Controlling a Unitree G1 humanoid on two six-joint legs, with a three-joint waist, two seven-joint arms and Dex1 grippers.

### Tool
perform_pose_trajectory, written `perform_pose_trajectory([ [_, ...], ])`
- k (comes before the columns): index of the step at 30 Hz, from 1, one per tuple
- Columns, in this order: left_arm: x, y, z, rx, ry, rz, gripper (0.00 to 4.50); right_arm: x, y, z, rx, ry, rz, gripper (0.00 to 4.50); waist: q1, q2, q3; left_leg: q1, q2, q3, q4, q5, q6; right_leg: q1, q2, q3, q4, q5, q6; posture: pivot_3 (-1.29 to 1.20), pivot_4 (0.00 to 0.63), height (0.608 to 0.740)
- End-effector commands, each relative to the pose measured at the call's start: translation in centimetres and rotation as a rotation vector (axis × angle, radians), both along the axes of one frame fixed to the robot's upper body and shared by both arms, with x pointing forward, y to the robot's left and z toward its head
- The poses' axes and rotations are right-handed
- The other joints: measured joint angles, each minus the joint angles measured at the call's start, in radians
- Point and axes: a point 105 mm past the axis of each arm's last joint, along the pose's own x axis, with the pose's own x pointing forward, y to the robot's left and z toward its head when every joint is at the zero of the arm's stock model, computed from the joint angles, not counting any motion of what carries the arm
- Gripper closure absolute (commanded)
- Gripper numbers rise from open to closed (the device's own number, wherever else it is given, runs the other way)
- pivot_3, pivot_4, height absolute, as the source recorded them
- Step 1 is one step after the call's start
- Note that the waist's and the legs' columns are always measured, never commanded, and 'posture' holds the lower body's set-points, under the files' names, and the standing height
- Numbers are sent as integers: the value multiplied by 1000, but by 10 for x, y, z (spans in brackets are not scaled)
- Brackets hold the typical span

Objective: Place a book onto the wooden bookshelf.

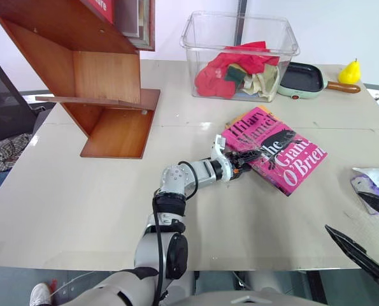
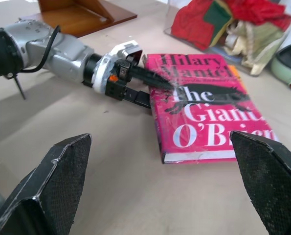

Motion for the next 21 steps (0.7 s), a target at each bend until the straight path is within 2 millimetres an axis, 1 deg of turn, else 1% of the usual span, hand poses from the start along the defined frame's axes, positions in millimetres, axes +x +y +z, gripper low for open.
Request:
perform_pose_trajectory([
  [1,1,-5,-9,-9,-8,3,3833,2,6,5,-17,-41,16,0,0,0,0,0,0,0,0,0,0,0,0,0,0,0,0,0,150,740],
  [3,6,3,-6,-18,-48,26,3837,8,9,5,-13,-58,29,0,-1,0,0,0,0,0,0,0,0,0,0,0,0,0,0,0,150,740],
  [5,9,15,6,-29,-129,40,3837,16,13,6,1,-79,51,0,-4,0,0,0,0,-1,0,0,0,0,-1,0,0,0,0,0,150,740],
  [7,11,29,22,7,-271,46,3837,28,15,7,10,-101,65,0,-15,-1,1,0,0,-2,0,0,1,0,-1,0,0,0,0,0,150,740],
  [9,9,47,44,40,-417,49,3838,43,17,8,18,-122,96,0,-27,-2,2,0,1,-2,0,0,1,0,0,0,0,0,0,0,150,740],
  [12,6,73,73,80,-583,70,3838,66,19,11,80,-107,158,0,-31,-3,3,0,1,-2,-1,1,1,-1,1,1,0,3,-4,0,150,740],
  [13,5,77,78,91,-616,73,3838,71,19,12,84,-106,166,0,-28,-3,3,0,2,-1,-2,1,1,-2,1,3,0,3,-5,0,150,740],
  [16,4,98,107,123,-717,115,3838,96,17,21,75,-127,244,0,-20,-3,4,-1,1,-1,-3,1,1,-2,1,3,0,3,-5,0,150,740],
  [17,4,105,116,151,-757,127,3838,105,16,26,65,-135,276,0,-14,-2,5,-2,0,-1,-3,1,1,-3,1,3,0,3,-5,0,150,740],
  [18,0,110,124,208,-837,119,3838,113,16,31,58,-143,316,0,-13,-5,6,-3,-1,0,-3,1,1,-3,1,3,0,3,-5,0,150,740],
  [21,-7,118,138,334,-1009,102,3838,123,15,42,54,-145,400,0,-8,-5,9,-6,-1,1,-2,1,1,-5,2,1,0,3,-4,0,150,740],
])
